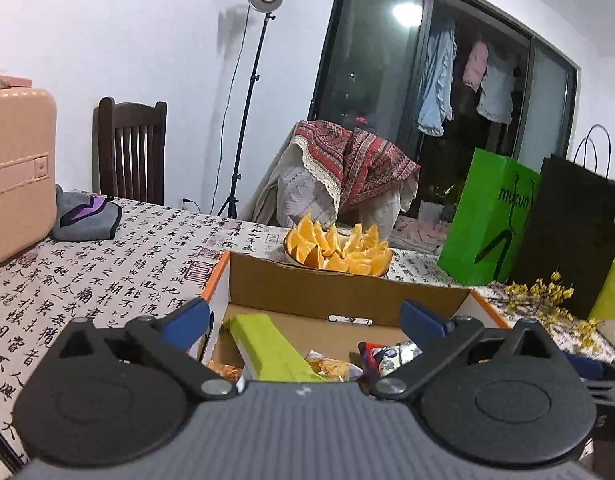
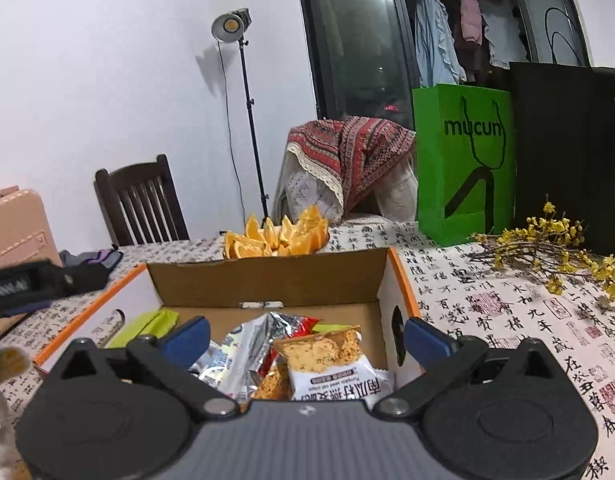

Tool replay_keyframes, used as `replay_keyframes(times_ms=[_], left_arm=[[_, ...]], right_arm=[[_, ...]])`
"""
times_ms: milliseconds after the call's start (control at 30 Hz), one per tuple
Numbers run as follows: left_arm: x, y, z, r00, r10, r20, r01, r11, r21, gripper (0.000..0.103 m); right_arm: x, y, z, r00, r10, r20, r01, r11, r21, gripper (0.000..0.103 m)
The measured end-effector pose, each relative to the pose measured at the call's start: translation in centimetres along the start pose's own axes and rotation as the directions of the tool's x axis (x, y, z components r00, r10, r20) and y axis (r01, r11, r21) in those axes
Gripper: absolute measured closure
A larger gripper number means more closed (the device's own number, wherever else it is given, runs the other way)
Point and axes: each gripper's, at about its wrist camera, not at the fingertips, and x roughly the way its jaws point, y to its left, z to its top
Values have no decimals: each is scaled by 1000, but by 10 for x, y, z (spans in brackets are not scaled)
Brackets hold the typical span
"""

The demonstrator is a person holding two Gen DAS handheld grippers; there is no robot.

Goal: Organize snacks
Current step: 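Carry the cracker packet and green bar into the box and open both grippers, then move both grippers back from the box toward the remaining packets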

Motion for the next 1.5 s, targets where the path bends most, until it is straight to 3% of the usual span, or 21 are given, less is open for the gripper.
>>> replay_keyframes(times_ms=[333,733,1033,1500], left_arm=[[-26,6,10,999,11,47,-9,999,-46,0],[-86,7,1,996,28,88,-31,999,37,0],[-119,24,-22,998,29,61,-32,998,50,0],[-136,48,-57,999,42,-10,-41,996,81,0]], right_arm=[[-8,-3,4,1000,0,17,0,1000,20,0],[-66,7,3,1000,10,24,-11,1000,16,0],[-101,9,-24,1000,-8,-9,8,1000,-1,0],[-120,22,-70,993,27,-113,-33,998,-49,0]])
